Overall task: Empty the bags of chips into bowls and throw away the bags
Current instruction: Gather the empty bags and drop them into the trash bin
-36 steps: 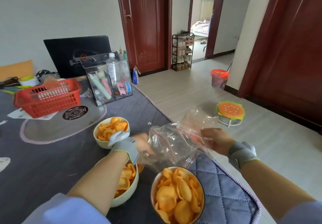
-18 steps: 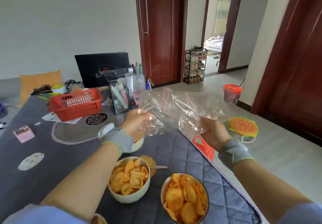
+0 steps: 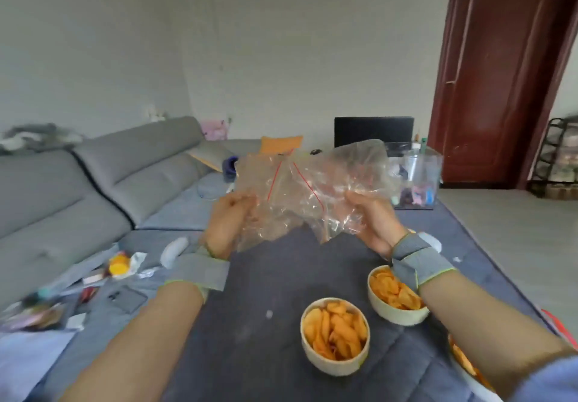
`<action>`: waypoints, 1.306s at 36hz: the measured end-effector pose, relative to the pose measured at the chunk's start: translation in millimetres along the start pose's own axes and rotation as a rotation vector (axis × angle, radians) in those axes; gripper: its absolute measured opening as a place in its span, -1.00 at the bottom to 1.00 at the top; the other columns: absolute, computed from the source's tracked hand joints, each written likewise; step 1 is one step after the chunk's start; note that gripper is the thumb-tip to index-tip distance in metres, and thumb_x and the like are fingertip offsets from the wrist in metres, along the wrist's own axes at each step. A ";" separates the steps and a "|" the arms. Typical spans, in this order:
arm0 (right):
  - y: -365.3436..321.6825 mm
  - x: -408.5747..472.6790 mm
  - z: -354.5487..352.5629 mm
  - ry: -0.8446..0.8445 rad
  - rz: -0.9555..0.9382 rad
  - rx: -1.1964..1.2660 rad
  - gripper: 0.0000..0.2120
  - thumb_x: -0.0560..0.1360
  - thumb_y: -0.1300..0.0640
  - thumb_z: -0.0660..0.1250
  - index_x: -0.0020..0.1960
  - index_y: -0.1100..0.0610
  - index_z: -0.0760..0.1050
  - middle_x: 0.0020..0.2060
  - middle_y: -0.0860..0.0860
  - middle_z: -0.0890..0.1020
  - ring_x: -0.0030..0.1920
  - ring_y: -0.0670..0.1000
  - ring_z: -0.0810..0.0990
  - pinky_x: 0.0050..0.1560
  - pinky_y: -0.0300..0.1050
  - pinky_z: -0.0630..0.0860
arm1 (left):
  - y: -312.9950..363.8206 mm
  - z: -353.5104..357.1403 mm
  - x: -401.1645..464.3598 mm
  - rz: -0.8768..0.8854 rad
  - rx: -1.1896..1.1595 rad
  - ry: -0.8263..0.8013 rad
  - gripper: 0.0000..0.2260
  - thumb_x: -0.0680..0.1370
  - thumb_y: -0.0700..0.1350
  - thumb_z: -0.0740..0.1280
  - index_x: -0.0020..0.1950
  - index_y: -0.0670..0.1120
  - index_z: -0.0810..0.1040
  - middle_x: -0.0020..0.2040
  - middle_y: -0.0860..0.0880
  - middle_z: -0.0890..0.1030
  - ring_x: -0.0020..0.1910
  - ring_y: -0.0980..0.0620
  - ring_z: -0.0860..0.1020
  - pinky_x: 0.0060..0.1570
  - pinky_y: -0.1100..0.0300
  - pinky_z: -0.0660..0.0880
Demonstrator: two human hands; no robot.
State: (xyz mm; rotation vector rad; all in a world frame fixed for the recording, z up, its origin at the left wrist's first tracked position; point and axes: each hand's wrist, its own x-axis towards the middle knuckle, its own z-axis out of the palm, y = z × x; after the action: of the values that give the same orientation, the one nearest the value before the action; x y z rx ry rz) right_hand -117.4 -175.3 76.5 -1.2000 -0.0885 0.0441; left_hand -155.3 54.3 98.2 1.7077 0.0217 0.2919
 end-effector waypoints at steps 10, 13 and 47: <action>97.7 -74.6 190.7 -0.273 0.097 -0.235 -0.79 0.49 0.29 0.22 -0.30 0.12 0.43 -0.49 -0.05 0.55 -0.53 -0.17 0.53 -0.53 -0.32 0.46 | -64.5 -190.9 -109.9 -0.052 -0.084 0.431 -0.83 0.54 -0.22 0.25 -0.20 -0.03 0.53 -0.20 -0.11 0.55 -0.23 -0.06 0.51 -0.52 0.40 0.38; 134.3 -95.3 226.9 -0.381 0.188 -0.302 -0.93 0.49 0.26 0.22 -0.13 0.19 0.46 -0.33 0.06 0.60 -0.47 -0.05 0.57 -0.54 -0.28 0.49 | -84.5 -221.6 -141.0 -0.129 -0.175 0.510 -0.78 0.54 -0.32 0.21 -0.21 -0.06 0.50 -0.34 -0.04 0.54 -0.48 0.08 0.49 -0.59 0.41 0.35; 531.3 -266.4 262.9 -0.845 0.745 -1.151 -0.51 0.51 0.10 0.21 0.39 0.12 0.15 0.25 0.18 0.46 0.10 0.19 0.50 -0.11 -0.14 0.33 | -426.7 -303.9 -397.1 -1.338 0.252 0.563 -0.67 0.51 -0.22 0.21 0.13 -0.47 0.44 0.14 -0.44 0.52 0.15 -0.36 0.49 0.15 -0.09 0.41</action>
State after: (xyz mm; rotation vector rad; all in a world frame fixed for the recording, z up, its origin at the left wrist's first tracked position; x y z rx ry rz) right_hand -400.0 239.6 -336.3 -2.2291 -0.4423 1.3058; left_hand -536.7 346.1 -350.7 1.4504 1.5845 -0.2654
